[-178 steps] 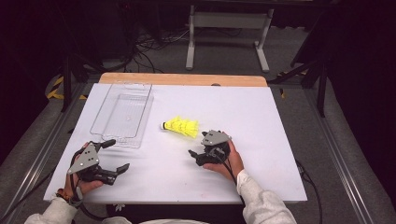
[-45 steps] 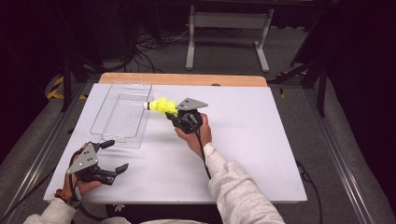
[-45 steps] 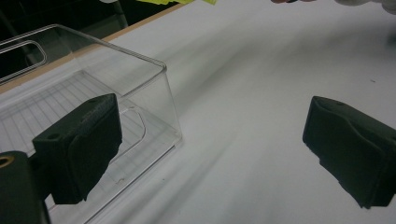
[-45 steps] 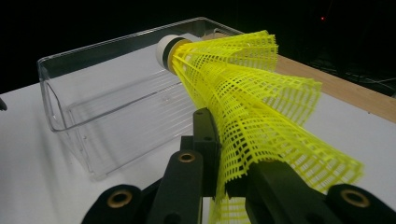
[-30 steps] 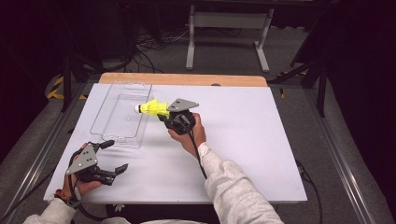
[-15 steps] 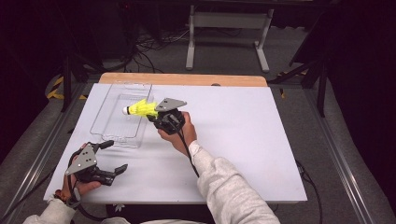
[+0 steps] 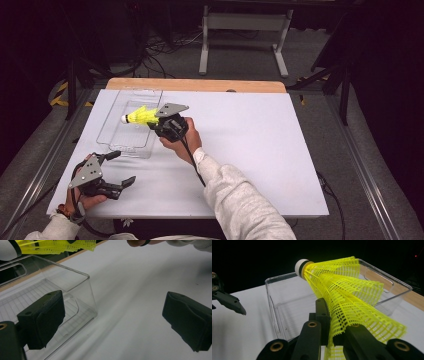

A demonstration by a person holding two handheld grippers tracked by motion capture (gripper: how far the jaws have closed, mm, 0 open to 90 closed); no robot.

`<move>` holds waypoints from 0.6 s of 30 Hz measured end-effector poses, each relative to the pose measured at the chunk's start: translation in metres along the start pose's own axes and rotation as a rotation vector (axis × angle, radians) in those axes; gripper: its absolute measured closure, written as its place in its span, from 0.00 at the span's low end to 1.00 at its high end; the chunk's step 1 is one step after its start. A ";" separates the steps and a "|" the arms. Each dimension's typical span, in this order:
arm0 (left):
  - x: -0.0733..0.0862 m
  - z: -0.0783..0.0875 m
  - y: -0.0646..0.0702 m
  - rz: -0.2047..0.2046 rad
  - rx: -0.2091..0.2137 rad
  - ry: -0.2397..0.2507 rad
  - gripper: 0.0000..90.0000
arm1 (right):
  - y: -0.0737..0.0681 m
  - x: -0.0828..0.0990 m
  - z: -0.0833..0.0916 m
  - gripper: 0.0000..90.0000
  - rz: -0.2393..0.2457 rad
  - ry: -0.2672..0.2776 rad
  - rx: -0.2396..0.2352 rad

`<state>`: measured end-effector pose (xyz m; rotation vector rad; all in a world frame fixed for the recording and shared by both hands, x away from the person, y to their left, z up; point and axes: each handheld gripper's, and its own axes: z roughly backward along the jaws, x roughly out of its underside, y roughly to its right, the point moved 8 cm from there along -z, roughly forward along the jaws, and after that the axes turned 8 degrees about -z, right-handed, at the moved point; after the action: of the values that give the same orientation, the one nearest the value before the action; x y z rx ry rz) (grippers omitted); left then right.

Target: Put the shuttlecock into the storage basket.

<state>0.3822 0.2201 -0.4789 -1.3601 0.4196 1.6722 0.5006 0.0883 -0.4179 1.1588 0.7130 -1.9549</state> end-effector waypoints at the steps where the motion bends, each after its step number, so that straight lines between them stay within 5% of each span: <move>1: 0.000 0.000 0.000 0.000 -0.001 0.000 0.06 | -0.001 -0.001 -0.001 0.97 0.001 -0.003 -0.003; 18: 0.003 0.007 0.002 0.005 -0.011 -0.006 0.06 | -0.015 -0.010 -0.015 0.97 0.020 -0.012 -0.034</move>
<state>0.3769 0.2253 -0.4797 -1.3627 0.4108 1.6852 0.4984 0.1116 -0.4139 1.1290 0.7233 -1.9237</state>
